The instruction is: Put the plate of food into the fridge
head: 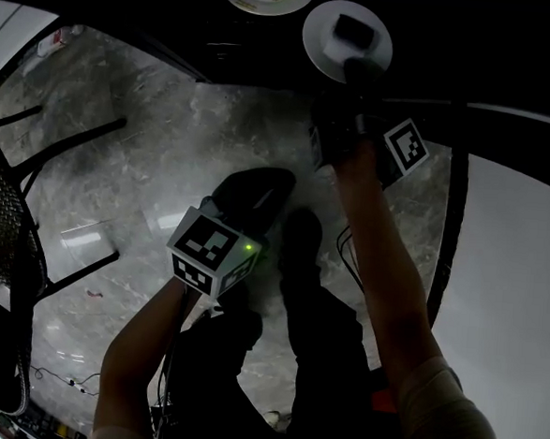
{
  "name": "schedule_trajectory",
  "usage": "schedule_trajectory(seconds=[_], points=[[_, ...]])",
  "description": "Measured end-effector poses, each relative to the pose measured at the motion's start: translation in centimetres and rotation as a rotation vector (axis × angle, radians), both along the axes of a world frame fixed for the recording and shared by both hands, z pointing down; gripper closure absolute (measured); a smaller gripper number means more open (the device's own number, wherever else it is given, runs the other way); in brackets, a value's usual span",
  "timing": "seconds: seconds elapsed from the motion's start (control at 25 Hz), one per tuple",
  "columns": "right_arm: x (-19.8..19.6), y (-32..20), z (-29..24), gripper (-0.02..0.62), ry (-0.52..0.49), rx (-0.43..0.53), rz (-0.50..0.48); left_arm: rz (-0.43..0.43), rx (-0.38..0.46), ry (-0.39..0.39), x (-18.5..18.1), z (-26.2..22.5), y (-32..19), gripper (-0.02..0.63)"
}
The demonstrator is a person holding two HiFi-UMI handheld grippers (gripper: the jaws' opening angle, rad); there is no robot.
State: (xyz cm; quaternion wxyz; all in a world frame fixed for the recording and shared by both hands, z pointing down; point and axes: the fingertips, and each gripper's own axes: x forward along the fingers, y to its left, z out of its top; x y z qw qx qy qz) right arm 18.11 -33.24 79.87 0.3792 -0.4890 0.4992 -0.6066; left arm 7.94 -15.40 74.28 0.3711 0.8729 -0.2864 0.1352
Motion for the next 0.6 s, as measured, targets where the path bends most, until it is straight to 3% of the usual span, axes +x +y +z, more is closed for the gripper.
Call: schedule_trajectory(seconds=[0.2, 0.44, 0.6], points=[[-0.1, -0.2, -0.4, 0.563, -0.011, 0.012, -0.017, 0.019, 0.06, 0.0, 0.0, 1.1, -1.3, 0.589], [-0.1, -0.1, 0.2, 0.563, -0.048, 0.016, -0.029, 0.089, 0.042, 0.069, 0.2, 2.2, -3.6, 0.589], [0.0, 0.0, -0.1, 0.563, -0.043, 0.025, -0.037, 0.051, 0.118, 0.055, -0.6, 1.5, -6.4, 0.589]])
